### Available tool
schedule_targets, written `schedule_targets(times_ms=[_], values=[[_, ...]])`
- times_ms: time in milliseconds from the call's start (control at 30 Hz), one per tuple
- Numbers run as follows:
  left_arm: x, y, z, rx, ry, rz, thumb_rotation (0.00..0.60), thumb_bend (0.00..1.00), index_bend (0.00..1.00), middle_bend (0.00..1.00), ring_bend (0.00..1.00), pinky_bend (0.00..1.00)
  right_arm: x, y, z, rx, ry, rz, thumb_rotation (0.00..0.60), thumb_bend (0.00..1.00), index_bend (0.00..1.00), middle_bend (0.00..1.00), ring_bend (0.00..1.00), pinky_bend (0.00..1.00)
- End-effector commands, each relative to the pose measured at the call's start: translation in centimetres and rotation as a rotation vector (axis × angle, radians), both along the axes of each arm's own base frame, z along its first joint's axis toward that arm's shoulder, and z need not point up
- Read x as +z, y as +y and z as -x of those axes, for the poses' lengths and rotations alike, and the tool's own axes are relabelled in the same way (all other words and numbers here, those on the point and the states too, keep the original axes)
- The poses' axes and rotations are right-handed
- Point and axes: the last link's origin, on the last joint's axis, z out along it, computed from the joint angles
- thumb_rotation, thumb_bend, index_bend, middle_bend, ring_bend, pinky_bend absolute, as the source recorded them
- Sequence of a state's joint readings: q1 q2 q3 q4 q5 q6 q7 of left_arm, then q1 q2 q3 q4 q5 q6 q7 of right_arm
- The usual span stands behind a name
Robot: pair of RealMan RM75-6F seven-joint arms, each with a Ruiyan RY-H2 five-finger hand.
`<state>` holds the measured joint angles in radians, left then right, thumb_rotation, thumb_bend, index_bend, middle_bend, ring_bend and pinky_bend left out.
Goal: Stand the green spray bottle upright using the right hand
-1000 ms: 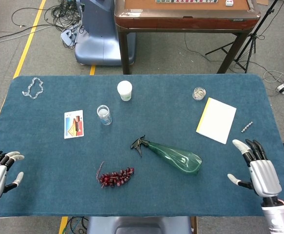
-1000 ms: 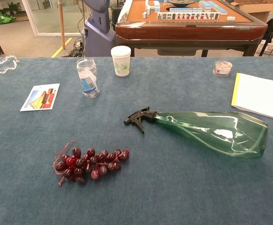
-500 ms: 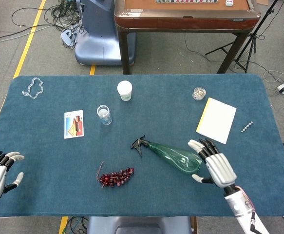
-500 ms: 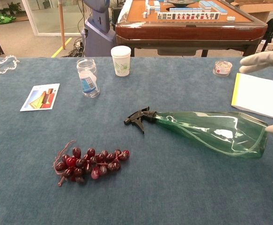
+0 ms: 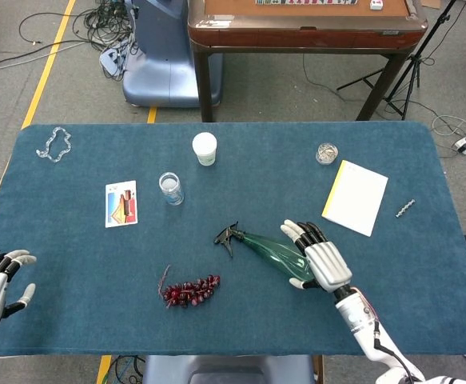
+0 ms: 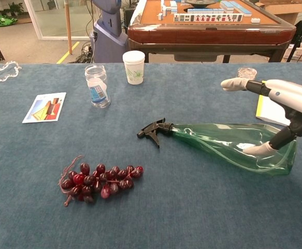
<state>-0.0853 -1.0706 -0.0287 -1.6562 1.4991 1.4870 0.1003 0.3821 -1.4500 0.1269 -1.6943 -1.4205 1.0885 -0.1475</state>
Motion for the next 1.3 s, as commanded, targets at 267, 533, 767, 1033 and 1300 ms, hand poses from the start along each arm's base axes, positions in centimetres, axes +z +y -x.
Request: schedule_targets(times_ms=[267,533,767,1033,1300], values=[[0.0,-0.1,0.1,0.003,-0.003,-0.003,0.600,0.36,0.33,0.26,0.24,0.12,-0.4,-1.6,1.4,-0.035,0.064,0.005,0.600,0.02,0.07,0.05,0.00,0.00],[0.2,-0.4,0.2,0.007,-0.009,-0.011,0.600,0.36,0.33,0.26,0.24,0.12,0.8,-3.9,3.4,-0.076,0.145,0.041,0.600,0.02,0.07,0.05,0.00,0.00],[0.4,-0.4,0.3,0.007,-0.019,-0.020,0.600,0.36,0.33,0.26,0.24,0.12,2.3,-7.1,5.0,-0.122,0.210,0.087,0.600,0.03,0.07,0.06,0.00,0.00],[0.4,-0.4,0.4,0.012,-0.019,-0.018,0.600,0.36,0.33,0.26,0.24,0.12,3.3,-6.4,2.3,-0.031,0.186,0.039,0.600,0.05,0.07,0.09,0.00,0.00],[0.3,-0.4,0.3,0.005,-0.027,-0.013,0.600,0.36,0.33,0.26,0.24,0.12,1.8,-6.6,-0.3,0.010,0.195,-0.038,0.600,0.05,0.09,0.12,0.00,0.00]])
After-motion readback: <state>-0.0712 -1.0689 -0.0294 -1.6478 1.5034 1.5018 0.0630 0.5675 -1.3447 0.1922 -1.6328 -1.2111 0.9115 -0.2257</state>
